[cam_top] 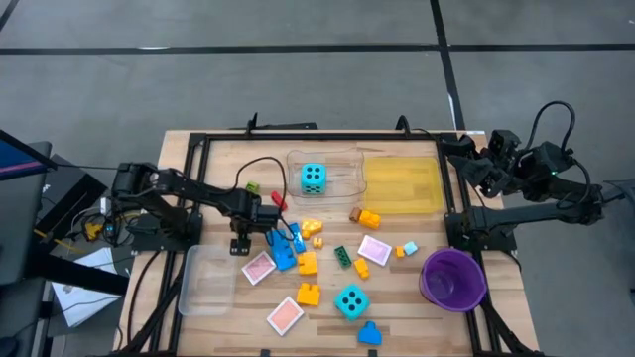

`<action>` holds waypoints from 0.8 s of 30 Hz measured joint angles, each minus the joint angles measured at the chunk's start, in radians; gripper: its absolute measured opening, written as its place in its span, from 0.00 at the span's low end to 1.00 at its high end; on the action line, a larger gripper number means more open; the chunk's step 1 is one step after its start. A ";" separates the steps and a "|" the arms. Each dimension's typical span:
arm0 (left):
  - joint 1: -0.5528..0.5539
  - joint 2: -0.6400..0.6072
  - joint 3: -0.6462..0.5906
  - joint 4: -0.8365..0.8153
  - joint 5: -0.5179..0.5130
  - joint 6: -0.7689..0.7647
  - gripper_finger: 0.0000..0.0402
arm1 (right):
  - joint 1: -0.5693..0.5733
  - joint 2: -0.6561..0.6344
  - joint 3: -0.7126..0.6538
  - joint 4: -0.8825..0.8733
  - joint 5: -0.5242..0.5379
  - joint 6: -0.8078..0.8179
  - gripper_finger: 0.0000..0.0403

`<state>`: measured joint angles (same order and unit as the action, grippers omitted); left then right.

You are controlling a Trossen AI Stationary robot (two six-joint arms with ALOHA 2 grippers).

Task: Pick & Place Toys
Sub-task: Put the green game piece into the yellow bin

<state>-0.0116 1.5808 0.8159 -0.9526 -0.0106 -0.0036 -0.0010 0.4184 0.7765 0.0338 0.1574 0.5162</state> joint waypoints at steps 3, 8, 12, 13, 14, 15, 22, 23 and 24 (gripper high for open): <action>0.000 0.003 0.001 0.001 0.001 0.000 0.71 | 0.000 0.000 0.000 0.000 0.000 0.000 0.66; 0.000 0.005 0.000 0.004 -0.009 -0.008 0.58 | 0.000 0.000 0.000 0.000 0.000 0.000 0.66; 0.000 0.005 0.000 0.003 -0.009 -0.011 0.41 | 0.000 0.000 0.000 0.000 0.000 0.000 0.66; 0.000 0.005 0.000 0.002 -0.009 -0.012 0.36 | 0.000 0.000 0.000 0.000 0.000 0.000 0.66; 0.000 0.005 0.000 0.000 -0.009 -0.012 0.31 | 0.000 0.000 0.000 0.000 0.000 0.000 0.66; 0.000 0.005 0.000 -0.002 -0.008 -0.013 0.26 | 0.000 0.000 0.000 0.000 0.000 0.000 0.66; 0.007 -0.005 0.001 -0.009 0.042 -0.061 0.21 | 0.000 0.000 0.000 0.000 0.000 0.000 0.66; 0.007 -0.005 0.004 -0.009 0.043 -0.061 0.21 | 0.000 0.000 0.000 0.000 0.000 0.000 0.66; 0.007 -0.012 0.005 -0.009 0.043 -0.061 0.21 | 0.000 0.000 0.000 0.000 0.000 0.000 0.66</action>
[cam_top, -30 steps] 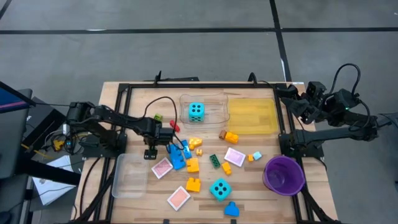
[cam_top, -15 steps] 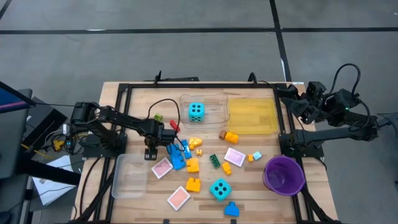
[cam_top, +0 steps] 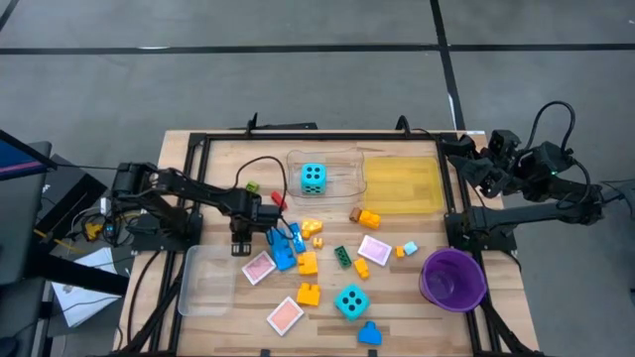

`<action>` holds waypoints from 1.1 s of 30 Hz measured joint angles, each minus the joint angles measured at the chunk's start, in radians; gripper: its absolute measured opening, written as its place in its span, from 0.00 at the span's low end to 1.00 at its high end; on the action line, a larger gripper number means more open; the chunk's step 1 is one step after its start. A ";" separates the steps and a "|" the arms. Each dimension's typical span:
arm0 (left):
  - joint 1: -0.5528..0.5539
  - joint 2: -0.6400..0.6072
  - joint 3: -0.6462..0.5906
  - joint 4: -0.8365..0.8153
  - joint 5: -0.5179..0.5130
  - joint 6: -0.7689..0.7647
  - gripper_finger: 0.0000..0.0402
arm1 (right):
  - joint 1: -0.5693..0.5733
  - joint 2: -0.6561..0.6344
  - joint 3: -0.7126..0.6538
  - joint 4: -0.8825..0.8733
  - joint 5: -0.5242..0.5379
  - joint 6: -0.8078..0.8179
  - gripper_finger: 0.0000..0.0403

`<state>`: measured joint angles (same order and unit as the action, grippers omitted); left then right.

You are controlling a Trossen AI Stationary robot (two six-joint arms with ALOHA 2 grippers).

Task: Pick & Place Toys
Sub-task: Put the green game piece into the yellow bin

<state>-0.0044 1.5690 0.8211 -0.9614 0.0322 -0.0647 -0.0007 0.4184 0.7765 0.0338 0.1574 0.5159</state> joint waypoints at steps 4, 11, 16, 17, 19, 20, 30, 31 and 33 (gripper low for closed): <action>0.002 -0.045 0.024 0.003 0.000 -0.005 0.21 | -0.001 0.000 0.000 0.001 0.000 0.004 0.66; 0.032 -0.165 0.064 0.052 0.068 -0.097 0.21 | -0.001 0.000 0.000 0.001 0.000 0.006 0.66; 0.053 -0.261 0.064 0.221 0.170 -0.228 0.21 | -0.001 0.000 0.000 0.000 0.000 0.008 0.66; 0.055 -0.277 0.064 0.269 0.186 -0.265 0.21 | -0.001 0.000 0.000 -0.002 0.000 0.008 0.66; 0.056 -0.302 0.064 0.371 0.202 -0.341 0.21 | -0.001 0.001 0.000 -0.004 0.000 0.008 0.66; 0.056 -0.313 0.064 0.422 0.202 -0.377 0.21 | -0.001 0.005 0.000 -0.004 0.000 0.008 0.66; 0.056 -0.273 0.064 0.910 0.203 -0.683 0.21 | 0.008 0.107 0.000 -0.001 0.001 -0.111 0.66; 0.056 -0.260 0.064 0.960 0.202 -0.704 0.21 | 0.014 0.129 0.000 0.004 0.001 -0.136 0.66; 0.056 -0.240 0.065 1.010 0.203 -0.745 0.21 | 0.022 0.172 0.000 0.012 0.001 -0.195 0.66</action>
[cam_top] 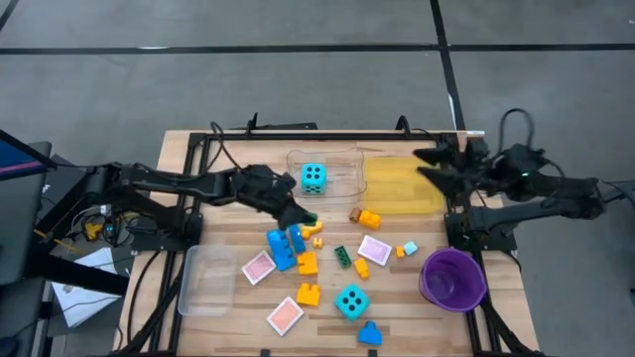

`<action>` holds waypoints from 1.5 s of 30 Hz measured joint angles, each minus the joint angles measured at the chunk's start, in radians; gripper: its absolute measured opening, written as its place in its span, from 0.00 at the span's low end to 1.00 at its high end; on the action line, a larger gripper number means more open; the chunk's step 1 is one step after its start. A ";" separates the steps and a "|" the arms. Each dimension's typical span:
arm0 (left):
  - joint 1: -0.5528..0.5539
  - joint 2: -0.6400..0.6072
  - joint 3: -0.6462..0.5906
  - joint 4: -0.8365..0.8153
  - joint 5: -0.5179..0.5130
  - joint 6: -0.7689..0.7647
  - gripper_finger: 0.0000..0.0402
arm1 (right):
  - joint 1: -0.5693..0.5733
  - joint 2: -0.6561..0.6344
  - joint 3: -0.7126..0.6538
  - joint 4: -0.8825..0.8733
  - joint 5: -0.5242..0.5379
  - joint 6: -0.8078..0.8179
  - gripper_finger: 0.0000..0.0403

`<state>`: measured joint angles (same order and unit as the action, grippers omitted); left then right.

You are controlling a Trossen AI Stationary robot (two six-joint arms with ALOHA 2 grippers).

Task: Pick & Place Toys
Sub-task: Put the green game piece into the yellow bin

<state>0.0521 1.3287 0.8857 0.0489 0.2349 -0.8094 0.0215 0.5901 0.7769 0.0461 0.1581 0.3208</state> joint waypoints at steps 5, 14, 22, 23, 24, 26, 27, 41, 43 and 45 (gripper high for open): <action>0.000 0.048 -0.001 0.154 -0.001 -0.151 0.21 | 0.036 0.103 0.038 0.024 -0.002 -0.147 0.66; 0.006 0.072 0.000 0.432 -0.002 -0.326 0.21 | 0.089 0.295 0.249 -0.109 0.002 -0.374 0.66; 0.011 0.064 0.000 0.544 -0.002 -0.360 0.21 | 0.090 0.467 0.470 -0.265 0.003 -0.478 0.66; 0.011 0.064 0.000 0.563 -0.002 -0.366 0.21 | 0.090 0.488 0.493 -0.286 -0.002 -0.491 0.66; 0.012 0.064 0.000 0.572 -0.002 -0.374 0.21 | 0.090 0.508 0.515 -0.298 -0.010 -0.505 0.66; 0.012 0.064 0.000 0.585 -0.002 -0.378 0.21 | 0.090 0.549 0.555 -0.316 -0.030 -0.531 0.66; 0.012 0.064 0.000 0.599 -0.002 -0.378 0.21 | 0.090 0.566 0.573 -0.324 -0.036 -0.544 0.66; 0.012 0.064 0.000 0.673 -0.007 -0.378 0.21 | 0.097 0.750 0.644 -0.343 -0.109 -0.567 0.66; 0.012 0.064 0.000 0.673 -0.007 -0.378 0.21 | 0.097 0.759 0.644 -0.342 -0.109 -0.567 0.66; 0.012 0.064 0.000 0.684 -0.007 -0.378 0.21 | 0.097 0.770 0.644 -0.341 -0.109 -0.567 0.66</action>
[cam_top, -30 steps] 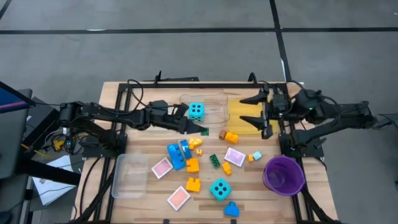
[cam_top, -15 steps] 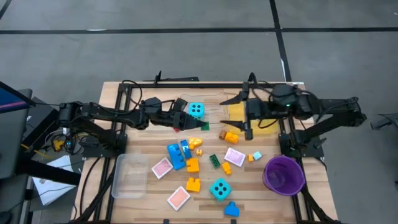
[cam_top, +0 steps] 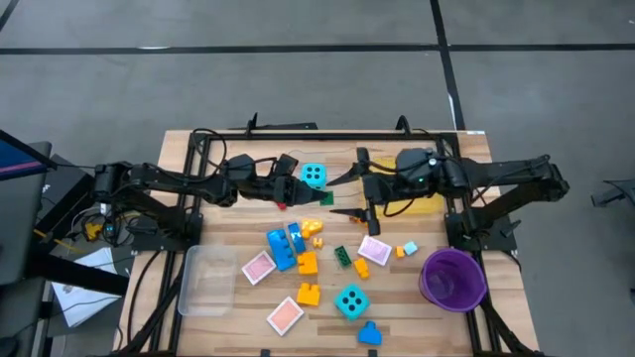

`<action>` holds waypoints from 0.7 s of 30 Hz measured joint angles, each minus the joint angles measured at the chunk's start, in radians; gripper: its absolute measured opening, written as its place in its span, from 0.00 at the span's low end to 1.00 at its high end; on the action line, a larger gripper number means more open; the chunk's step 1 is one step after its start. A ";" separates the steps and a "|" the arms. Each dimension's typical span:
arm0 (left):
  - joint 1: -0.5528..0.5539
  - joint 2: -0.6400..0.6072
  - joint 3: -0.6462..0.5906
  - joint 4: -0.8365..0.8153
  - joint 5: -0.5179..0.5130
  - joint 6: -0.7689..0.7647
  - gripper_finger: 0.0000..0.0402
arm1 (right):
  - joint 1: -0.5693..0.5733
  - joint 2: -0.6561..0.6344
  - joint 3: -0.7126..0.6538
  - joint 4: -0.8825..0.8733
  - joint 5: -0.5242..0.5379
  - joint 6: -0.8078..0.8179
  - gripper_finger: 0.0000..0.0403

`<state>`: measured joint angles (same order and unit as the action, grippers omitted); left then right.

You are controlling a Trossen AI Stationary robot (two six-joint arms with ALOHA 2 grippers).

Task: Pick & Place Toys
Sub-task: Put the green game piece into the yellow bin

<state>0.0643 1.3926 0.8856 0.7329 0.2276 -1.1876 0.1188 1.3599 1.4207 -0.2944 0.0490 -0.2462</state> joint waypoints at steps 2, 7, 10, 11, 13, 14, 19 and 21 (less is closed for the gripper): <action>0.000 0.000 0.000 0.014 0.001 -0.003 0.21 | 0.000 0.004 -0.001 -0.011 0.000 0.000 0.66; 0.000 -0.008 0.000 0.036 0.001 -0.007 0.21 | -0.002 0.003 0.000 -0.011 0.002 0.000 0.66; 0.000 -0.015 0.000 0.040 0.001 -0.007 0.21 | -0.002 0.004 0.000 -0.016 0.002 0.000 0.66; 0.000 -0.017 0.000 0.041 0.001 -0.007 0.21 | -0.002 0.004 0.000 -0.016 0.002 0.000 0.66; 0.000 -0.018 0.000 0.046 0.002 -0.007 0.21 | -0.002 0.004 0.000 -0.016 0.004 -0.002 0.66; 0.000 -0.018 0.000 0.046 0.002 -0.007 0.21 | -0.002 0.004 0.000 -0.016 0.004 -0.008 0.66; -0.006 -0.018 0.000 0.047 0.001 -0.007 0.21 | -0.005 0.004 0.000 -0.016 0.029 -0.022 0.66; -0.006 -0.018 0.000 0.050 0.000 -0.007 0.21 | -0.010 0.004 -0.001 -0.016 0.030 -0.023 0.66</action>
<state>0.0586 1.3743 0.8856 0.7824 0.2272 -1.1947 0.1087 1.3636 1.4201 -0.3099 0.0788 -0.2695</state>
